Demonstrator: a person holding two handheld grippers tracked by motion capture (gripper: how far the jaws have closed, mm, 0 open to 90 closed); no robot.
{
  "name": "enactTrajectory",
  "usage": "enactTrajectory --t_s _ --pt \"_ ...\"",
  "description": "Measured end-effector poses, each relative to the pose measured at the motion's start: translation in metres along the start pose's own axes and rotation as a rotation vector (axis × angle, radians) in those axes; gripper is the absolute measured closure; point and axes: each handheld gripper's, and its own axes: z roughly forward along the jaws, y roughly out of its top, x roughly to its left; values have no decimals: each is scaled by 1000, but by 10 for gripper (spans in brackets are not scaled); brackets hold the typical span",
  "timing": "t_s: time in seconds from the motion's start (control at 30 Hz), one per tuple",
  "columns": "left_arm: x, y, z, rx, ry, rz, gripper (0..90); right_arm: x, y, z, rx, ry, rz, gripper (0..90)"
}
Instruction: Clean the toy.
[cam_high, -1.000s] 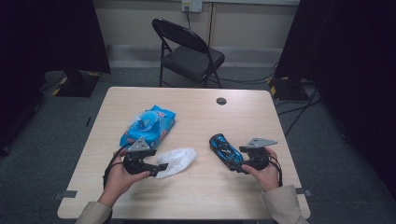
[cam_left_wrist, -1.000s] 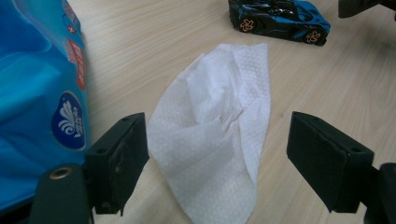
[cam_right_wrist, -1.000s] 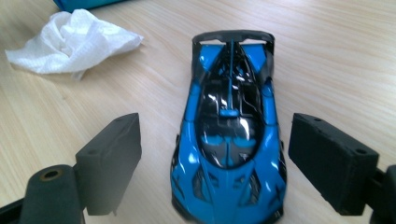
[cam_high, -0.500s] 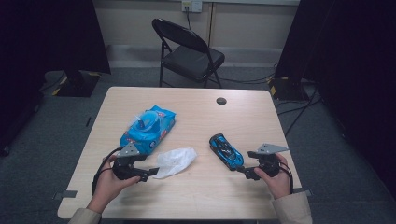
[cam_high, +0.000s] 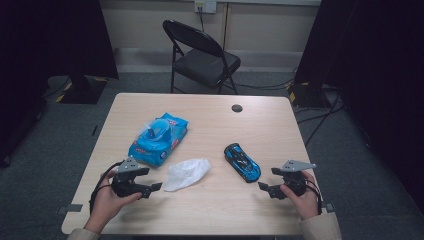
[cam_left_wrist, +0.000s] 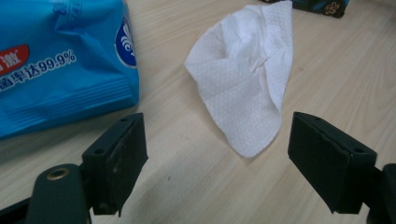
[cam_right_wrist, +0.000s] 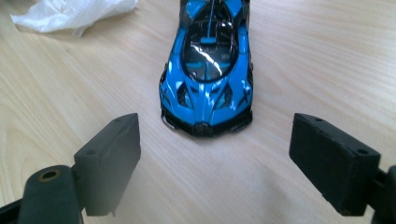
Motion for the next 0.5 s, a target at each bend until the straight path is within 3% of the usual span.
enactTrajectory --t_s 0.27,0.37,0.5 --pt "2 -18 -5 39 7 24 192 -1 -16 -3 36 -12 9 164" --pt "3 -24 -6 54 15 12 195 0 -22 -4 49 -18 -1 166" --pt "2 -32 -3 79 22 37 190 1 -25 -3 63 -25 -13 165"
